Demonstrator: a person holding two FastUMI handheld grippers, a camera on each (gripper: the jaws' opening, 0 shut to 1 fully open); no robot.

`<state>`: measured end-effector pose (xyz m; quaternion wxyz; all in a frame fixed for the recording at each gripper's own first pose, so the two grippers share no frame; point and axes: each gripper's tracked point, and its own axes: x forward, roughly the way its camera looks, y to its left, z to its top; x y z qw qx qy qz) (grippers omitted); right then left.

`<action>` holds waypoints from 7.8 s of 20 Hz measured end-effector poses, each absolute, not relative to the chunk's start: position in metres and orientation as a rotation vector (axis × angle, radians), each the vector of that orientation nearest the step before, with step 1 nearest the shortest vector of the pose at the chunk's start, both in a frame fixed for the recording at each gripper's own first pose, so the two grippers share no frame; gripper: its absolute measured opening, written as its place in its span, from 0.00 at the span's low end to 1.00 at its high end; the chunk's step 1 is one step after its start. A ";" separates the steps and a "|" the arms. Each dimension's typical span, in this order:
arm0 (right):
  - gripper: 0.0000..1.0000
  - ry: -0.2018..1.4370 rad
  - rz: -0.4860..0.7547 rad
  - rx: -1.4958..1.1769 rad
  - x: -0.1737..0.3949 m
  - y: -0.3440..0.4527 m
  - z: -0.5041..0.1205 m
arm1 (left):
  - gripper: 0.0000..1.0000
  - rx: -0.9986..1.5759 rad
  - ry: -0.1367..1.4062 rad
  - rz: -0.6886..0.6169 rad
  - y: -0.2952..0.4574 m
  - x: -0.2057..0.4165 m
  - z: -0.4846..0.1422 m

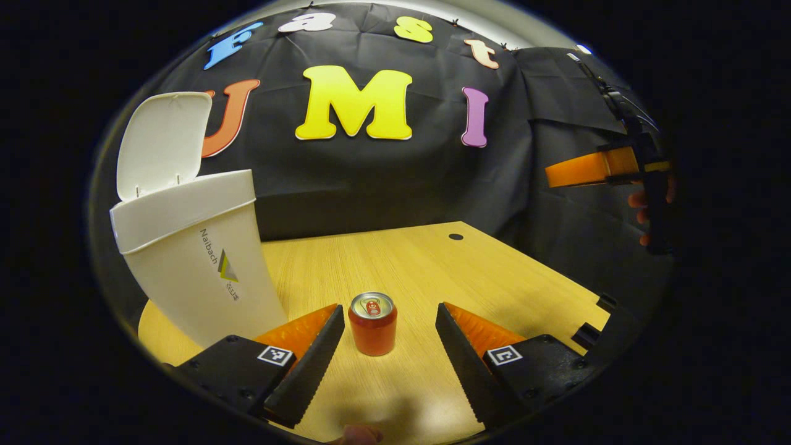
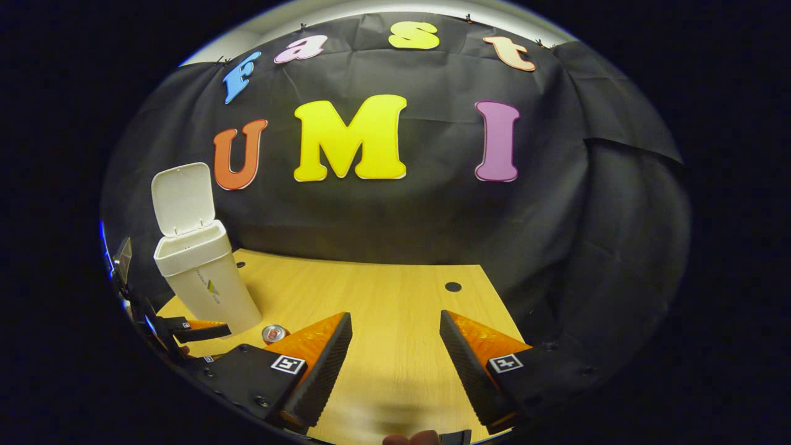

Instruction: Press the lid of the desktop garbage bin to open it, pick up the crumpled paper on the desktop and throw it into the bin, then pick up the pop can on the desktop and drop it into the bin, and finally close the garbage bin lid.

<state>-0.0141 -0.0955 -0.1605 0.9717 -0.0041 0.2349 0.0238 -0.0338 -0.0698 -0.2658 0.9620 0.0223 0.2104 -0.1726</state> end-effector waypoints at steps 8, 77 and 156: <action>0.92 0.555 -0.014 -0.050 -0.047 -0.134 -0.187 | 0.98 0.022 0.495 -0.294 -0.067 -0.012 -0.327; 0.92 0.451 0.235 0.039 0.019 -0.003 -0.135 | 0.83 -0.031 0.405 0.307 0.188 0.091 -0.114; 0.92 0.480 0.399 0.013 0.015 0.018 -0.122 | 0.91 -0.042 0.354 0.640 0.150 0.086 -0.125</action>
